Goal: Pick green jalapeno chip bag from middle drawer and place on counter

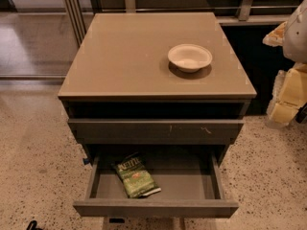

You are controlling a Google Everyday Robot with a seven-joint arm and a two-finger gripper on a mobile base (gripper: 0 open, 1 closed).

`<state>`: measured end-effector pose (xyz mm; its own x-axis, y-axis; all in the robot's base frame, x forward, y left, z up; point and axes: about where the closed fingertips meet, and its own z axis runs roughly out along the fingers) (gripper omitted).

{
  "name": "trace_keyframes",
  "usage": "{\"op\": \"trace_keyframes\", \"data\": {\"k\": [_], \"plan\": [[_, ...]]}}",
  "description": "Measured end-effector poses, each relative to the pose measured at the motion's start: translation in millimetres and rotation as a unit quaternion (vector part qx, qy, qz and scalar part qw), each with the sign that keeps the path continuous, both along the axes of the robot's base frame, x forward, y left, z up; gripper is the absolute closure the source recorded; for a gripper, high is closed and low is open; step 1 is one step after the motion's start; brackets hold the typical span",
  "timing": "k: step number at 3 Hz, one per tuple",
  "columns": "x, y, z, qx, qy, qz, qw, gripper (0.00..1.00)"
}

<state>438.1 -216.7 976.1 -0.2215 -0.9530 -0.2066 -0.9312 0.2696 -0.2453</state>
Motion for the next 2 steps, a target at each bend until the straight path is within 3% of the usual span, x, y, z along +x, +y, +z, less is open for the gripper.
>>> {"op": "trace_keyframes", "data": {"k": [1,2], "plan": [[0,0,0,0.0,0.0,0.0,1.0,0.0],[5,12,3,0.045,-0.026,-0.033,0.9981,0.0]]}}
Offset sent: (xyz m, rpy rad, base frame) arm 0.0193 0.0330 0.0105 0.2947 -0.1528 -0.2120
